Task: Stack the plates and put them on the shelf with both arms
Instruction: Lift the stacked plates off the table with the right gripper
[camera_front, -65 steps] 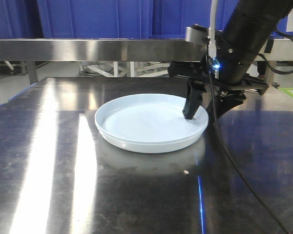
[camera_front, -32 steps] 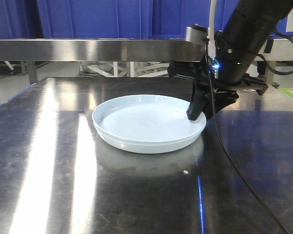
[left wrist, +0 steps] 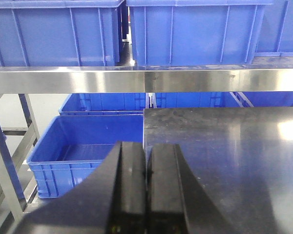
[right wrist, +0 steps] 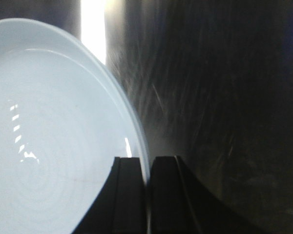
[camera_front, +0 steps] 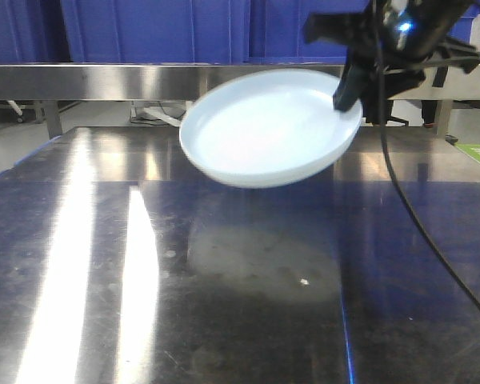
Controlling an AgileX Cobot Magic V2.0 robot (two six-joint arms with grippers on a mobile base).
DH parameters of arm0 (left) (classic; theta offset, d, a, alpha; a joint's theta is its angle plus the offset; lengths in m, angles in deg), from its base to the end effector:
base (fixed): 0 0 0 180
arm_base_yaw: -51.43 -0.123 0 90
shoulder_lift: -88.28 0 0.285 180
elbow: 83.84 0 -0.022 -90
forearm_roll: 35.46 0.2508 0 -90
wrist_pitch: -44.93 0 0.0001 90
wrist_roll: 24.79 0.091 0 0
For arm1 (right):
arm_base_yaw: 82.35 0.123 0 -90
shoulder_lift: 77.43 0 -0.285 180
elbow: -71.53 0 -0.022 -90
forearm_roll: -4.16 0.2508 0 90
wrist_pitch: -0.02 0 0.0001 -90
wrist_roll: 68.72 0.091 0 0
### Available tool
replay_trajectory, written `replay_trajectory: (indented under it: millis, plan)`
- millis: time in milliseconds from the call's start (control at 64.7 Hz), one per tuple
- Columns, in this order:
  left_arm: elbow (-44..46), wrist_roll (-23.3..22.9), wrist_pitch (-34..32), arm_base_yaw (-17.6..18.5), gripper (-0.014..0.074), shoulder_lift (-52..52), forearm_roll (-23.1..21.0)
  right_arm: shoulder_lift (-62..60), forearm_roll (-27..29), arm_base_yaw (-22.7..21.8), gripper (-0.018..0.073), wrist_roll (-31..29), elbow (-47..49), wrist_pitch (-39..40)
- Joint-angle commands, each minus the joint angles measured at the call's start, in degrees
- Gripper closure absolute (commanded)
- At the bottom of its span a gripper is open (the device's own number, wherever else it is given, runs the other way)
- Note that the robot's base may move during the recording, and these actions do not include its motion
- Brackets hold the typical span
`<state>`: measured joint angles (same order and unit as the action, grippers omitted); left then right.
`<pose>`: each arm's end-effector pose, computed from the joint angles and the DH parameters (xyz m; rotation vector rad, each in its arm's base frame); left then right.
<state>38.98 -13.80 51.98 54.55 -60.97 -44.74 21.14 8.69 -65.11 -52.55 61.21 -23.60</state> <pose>0.0953 -0.0070 0.2919 0.0858 1.6540 -0.0342 0.3372 0.1077 0.2830 0.0466 2.3394 0.3670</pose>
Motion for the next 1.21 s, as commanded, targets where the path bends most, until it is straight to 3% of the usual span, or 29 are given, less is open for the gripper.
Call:
replay_trajectory:
  millis: [0, 294, 557, 897, 989, 1190]
  plan:
    - [1.8, -0.2, -4.9, 0.0, 0.0514, 0.4, -0.5, -7.5, -0.6, -0.2, 0.0503, 3.4, -3.8, 11.6]
    - [1.8, -0.2, -4.9, 0.0, 0.0514, 0.4, -0.5, -23.1, -5.2, -0.2, 0.0503, 3.5, -23.9, 29.2]
    - [1.8, -0.2, -4.9, 0.0, 0.0514, 0.4, -0.5, -36.7, -12.8, -0.2, 0.0503, 3.4, -34.9, 29.9]
    - [1.8, -0.2, -4.9, 0.0, 0.0514, 0.4, -0.5, -54.6, -13.0, -0.6, 0.0503, 0.9, -42.1, 28.6]
    - [1.8, -0.2, -4.9, 0.0, 0.0514, 0.4, -0.5, -58.4, -11.5, -3.2, 0.0503, -2.1, -43.1, 26.5]
    - [1.8, -0.2, -4.9, 0.0, 0.0514, 0.4, -0.5, -64.6, -8.7, -11.1, 0.0503, -2.2, -44.7, 26.8]
